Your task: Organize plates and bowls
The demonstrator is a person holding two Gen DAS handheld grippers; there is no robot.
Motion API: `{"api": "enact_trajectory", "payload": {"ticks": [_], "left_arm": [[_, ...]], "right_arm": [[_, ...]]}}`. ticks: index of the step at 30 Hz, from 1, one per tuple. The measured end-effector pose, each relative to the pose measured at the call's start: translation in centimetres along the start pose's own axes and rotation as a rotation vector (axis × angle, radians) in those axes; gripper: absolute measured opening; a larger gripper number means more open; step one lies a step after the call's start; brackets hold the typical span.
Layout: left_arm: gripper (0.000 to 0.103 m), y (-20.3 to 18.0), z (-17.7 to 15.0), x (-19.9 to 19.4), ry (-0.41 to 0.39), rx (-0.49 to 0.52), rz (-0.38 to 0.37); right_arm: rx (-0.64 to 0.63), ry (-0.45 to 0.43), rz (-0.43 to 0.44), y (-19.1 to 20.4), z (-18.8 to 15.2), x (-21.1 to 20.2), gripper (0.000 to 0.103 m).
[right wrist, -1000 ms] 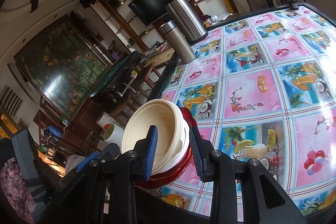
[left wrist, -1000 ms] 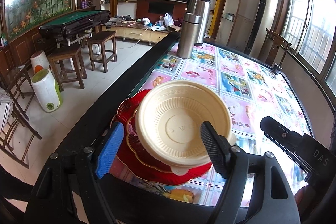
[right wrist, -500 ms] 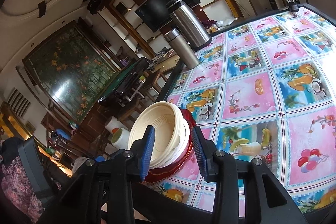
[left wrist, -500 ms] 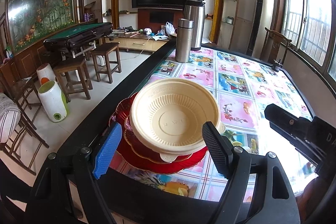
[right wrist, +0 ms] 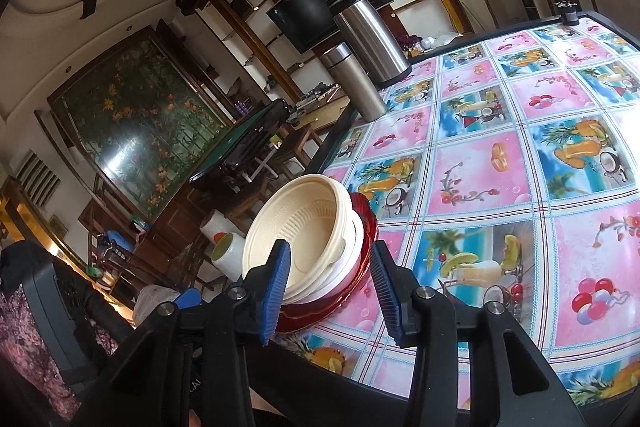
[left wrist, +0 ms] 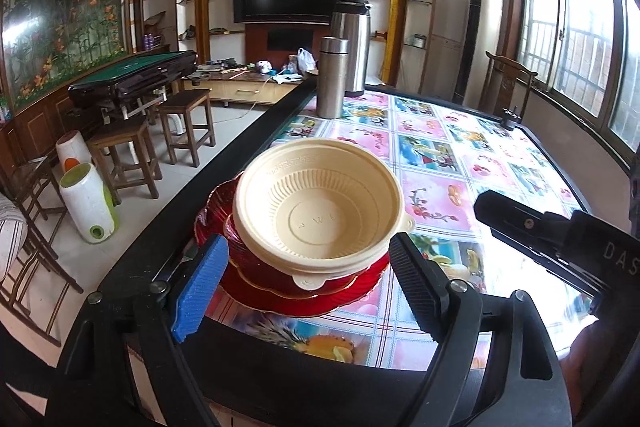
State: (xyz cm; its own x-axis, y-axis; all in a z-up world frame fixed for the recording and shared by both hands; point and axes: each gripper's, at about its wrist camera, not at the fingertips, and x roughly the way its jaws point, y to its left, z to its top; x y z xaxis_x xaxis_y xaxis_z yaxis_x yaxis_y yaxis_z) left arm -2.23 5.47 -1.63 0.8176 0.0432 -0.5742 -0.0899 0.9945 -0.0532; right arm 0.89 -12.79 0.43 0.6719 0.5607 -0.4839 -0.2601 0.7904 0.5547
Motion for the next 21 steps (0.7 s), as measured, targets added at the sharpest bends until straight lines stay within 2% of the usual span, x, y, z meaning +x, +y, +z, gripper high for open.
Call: {"api": "enact_trajectory", "payload": {"ticks": [5,10,21], "left_arm": [[0.084,0.0,-0.4,0.3,0.021,-0.009,-0.042],[0.084,-0.4,-0.6,0.7,0.033,0.013,-0.028],[0.084,0.2,-0.8,1.6,0.063,-0.018,-0.032]], "right_arm": [[0.003,0.009,-0.007,-0.1,-0.3,0.5,0.045],[0.003,0.020,-0.010,-0.1,-0.4,1.0,0.045],[-0.001,0.029,-0.013,0.1,-0.7,1.6,0.045]]}}
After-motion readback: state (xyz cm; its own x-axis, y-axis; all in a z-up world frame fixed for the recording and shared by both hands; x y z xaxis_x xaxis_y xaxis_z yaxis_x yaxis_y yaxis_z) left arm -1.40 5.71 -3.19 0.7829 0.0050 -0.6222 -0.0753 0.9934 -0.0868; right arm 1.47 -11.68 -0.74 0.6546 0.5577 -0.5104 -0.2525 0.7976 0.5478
